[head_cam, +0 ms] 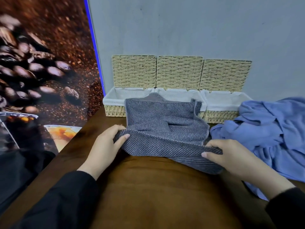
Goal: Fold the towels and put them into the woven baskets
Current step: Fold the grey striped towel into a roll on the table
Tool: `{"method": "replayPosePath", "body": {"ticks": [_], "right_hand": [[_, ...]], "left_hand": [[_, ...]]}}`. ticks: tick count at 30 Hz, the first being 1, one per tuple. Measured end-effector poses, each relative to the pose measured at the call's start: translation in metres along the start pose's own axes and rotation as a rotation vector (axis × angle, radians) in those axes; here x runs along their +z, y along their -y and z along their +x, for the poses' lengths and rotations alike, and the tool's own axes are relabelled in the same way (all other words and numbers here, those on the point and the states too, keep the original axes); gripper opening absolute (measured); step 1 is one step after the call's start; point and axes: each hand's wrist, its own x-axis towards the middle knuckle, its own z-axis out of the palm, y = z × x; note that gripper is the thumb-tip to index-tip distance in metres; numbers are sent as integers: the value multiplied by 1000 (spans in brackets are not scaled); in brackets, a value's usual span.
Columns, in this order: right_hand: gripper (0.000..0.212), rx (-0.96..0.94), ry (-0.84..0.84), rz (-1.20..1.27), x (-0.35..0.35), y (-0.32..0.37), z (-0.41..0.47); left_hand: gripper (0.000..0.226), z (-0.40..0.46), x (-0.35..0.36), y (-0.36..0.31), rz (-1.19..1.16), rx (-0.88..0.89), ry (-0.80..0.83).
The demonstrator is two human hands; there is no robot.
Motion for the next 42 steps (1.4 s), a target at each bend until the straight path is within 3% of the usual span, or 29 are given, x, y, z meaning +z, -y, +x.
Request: {"method": "replayPosePath", "body": {"ticks": [4, 6, 10, 12, 15, 17, 20, 21, 23, 27, 29, 33, 38, 40, 42], "right_hand": [[21, -4, -44, 220, -14, 0, -22], [23, -3, 13, 374, -21, 7, -35], [19, 55, 41, 702, -36, 21, -47], [15, 128, 53, 756, -43, 24, -35], [13, 203, 73, 846, -53, 30, -1], [12, 151, -69, 883, -65, 35, 24], [19, -67, -612, 743, -102, 47, 45], [17, -124, -756, 664, -115, 52, 42], [13, -199, -865, 573, -123, 58, 27], [17, -236, -718, 462, -79, 48, -11], [16, -193, -574, 400, -48, 34, -29], [22, -179, -137, 173, -10, 0, -51], [8, -272, 327, -44, 1, -19, -55], [29, -294, 368, -23, -1, -15, -52], [40, -285, 282, -7, 0, -10, -44]], "left_hand": [[9, -18, -11, -3, -122, -110, 104], [5, -25, -23, -8, -183, -158, 159], [11, -19, -53, -24, -184, -206, 261], [20, 0, -62, -26, -87, -244, 272], [32, 43, -68, -33, 252, -206, 245], [24, 71, -74, -52, 136, -223, 145], [13, 106, -96, -86, -463, -226, -181], [16, 113, -105, -93, -529, -162, -287], [16, 111, -116, -102, -489, -30, -406], [13, 67, -108, -83, -279, 33, -424], [15, 39, -96, -53, -233, -9, -320], [27, -11, -77, 0, -219, -64, 83], [44, -41, -74, 3, -188, -92, 651], [53, -39, -74, -2, -224, -121, 647], [52, -32, -68, -8, -223, -119, 499]]}}
